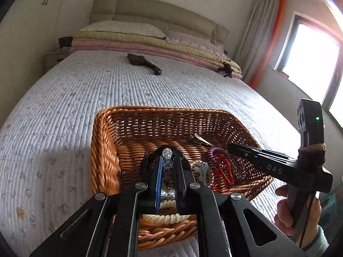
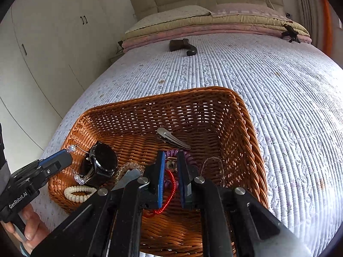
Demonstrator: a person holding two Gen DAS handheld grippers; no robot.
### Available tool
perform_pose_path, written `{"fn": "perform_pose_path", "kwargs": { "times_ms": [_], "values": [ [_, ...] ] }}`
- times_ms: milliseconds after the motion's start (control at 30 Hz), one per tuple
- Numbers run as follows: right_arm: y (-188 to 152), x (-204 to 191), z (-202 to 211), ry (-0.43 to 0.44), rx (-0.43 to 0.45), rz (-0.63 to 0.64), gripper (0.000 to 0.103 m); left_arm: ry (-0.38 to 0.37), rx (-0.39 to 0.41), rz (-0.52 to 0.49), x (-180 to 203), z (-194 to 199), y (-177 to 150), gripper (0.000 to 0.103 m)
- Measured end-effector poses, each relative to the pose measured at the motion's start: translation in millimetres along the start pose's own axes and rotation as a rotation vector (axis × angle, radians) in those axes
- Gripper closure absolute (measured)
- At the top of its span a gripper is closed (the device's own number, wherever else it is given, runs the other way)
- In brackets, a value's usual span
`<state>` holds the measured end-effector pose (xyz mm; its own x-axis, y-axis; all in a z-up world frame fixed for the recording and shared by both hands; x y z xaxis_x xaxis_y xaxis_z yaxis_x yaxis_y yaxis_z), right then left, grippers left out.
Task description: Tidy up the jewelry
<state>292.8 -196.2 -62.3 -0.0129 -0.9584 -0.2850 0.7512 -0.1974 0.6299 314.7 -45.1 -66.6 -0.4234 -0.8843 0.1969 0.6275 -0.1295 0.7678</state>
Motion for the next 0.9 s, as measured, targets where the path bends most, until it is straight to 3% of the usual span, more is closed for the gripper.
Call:
{"fn": "perform_pose_path", "kwargs": {
  "times_ms": [67, 100, 133, 200, 400, 633, 800, 900],
  "values": [
    [0.2, 0.6, 3.3, 0.025, 0.003, -0.016, 0.074, 0.006, 0.0, -0.004, -0.5, 3.0, -1.0, 0.089],
    [0.5, 1.3, 6.6, 0.035, 0.011, -0.024, 0.063, 0.016, -0.001, -0.007, -0.4, 5.3, -1.4, 0.082],
    [0.1, 1.3, 11.1, 0.051, 0.019, -0.029, 0.06, 0.031, 0.002, -0.01, -0.3, 8.5, -1.8, 0.071],
    [-2.1, -0.7, 20.7, 0.077, 0.029, -0.028, 0.06, 0.048, 0.022, -0.013, 1.2, 18.4, -1.2, 0.06],
    [-28.5, -15.9, 82.7, 0.041, 0.141, 0.027, 0.06, 0.095, 0.082, -0.058, 20.5, 69.9, -14.4, 0.059],
    [-102.6, -31.3, 161.5, -0.029, 0.29, 0.069, 0.06, 0.215, 0.216, -0.066, 45.9, 161.4, -63.8, 0.05],
    [-140.9, -41.5, 195.6, -0.105, 0.426, 0.131, 0.06, 0.334, 0.266, -0.097, 59.2, 181.2, -100.1, 0.048],
    [-155.3, -43.8, 199.4, -0.106, 0.459, 0.144, 0.06, 0.344, 0.275, -0.099, 62.2, 175.4, -111.2, 0.048]
  ]
}}
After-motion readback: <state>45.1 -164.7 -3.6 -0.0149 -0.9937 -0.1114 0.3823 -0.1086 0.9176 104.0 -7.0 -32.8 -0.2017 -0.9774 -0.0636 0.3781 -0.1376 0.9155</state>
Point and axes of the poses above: each gripper's, at about its wrist camera, not at the fingertips, and z roughly against the way its jaws point, x to its right, y to its top, the point moved 6 cm from there along -z, roughly the way its jaws point, and after that the axes turned 6 degrees about -z, right-handed, at the moved point
